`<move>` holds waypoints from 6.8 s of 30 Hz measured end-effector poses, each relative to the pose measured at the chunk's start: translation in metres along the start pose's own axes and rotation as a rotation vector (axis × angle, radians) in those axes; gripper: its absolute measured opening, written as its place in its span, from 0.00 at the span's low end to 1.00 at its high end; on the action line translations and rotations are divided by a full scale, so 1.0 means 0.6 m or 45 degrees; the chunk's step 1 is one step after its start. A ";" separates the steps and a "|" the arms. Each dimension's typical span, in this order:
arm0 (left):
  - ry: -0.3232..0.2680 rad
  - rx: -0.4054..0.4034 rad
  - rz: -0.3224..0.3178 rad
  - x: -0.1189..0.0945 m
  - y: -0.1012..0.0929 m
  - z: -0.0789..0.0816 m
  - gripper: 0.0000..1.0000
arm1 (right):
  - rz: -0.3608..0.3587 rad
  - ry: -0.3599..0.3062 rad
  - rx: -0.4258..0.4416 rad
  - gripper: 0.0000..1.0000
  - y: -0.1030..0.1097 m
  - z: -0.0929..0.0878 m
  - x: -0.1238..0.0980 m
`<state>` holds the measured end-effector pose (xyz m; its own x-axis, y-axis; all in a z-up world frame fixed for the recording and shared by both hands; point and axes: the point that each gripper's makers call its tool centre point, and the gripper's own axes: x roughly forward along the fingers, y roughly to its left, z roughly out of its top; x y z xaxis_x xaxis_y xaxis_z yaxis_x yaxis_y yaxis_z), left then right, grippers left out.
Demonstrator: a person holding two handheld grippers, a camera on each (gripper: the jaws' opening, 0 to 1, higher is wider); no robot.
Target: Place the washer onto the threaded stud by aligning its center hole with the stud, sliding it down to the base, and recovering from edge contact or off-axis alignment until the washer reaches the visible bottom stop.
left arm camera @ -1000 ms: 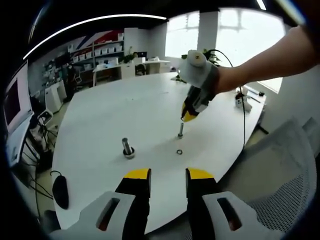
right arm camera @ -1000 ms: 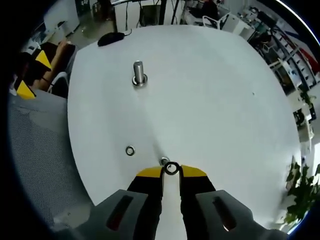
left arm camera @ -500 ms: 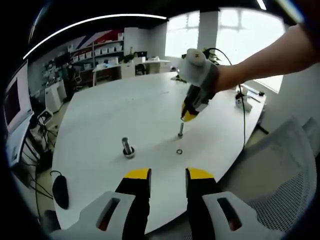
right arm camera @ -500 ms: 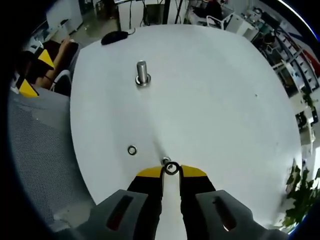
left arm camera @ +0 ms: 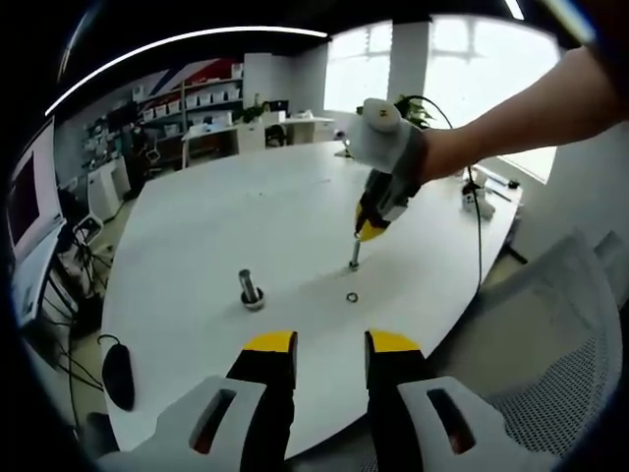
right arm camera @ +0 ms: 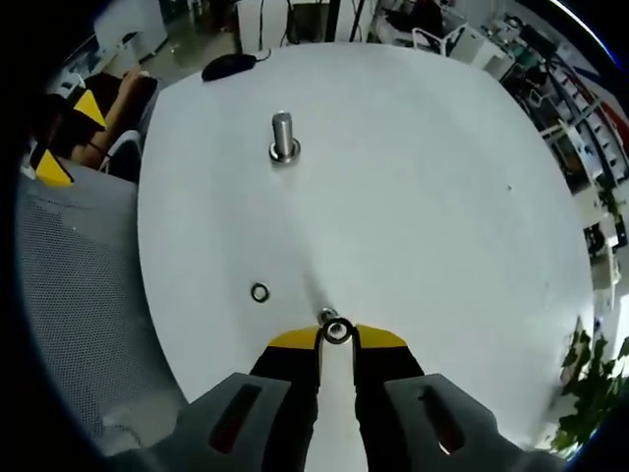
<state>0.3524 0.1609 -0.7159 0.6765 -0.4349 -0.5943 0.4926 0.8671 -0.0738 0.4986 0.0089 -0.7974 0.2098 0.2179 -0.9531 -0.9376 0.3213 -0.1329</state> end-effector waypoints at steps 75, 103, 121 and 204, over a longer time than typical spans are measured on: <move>0.019 -0.018 -0.002 0.003 0.001 -0.005 0.26 | 0.040 0.099 0.130 0.21 -0.001 -0.047 0.065; -0.018 -0.038 -0.024 0.001 -0.001 0.004 0.25 | 0.069 0.105 0.189 0.26 0.067 -0.055 0.060; -0.006 -0.050 -0.019 0.001 0.002 0.000 0.25 | 0.132 0.041 0.133 0.25 0.114 0.006 0.097; 0.045 -0.005 -0.032 0.006 -0.007 -0.011 0.25 | -0.055 -0.124 0.246 0.13 0.011 -0.018 -0.018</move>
<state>0.3491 0.1576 -0.7231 0.6439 -0.4481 -0.6201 0.5073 0.8568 -0.0923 0.4869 -0.0012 -0.7908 0.2831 0.2854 -0.9157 -0.8587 0.5007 -0.1094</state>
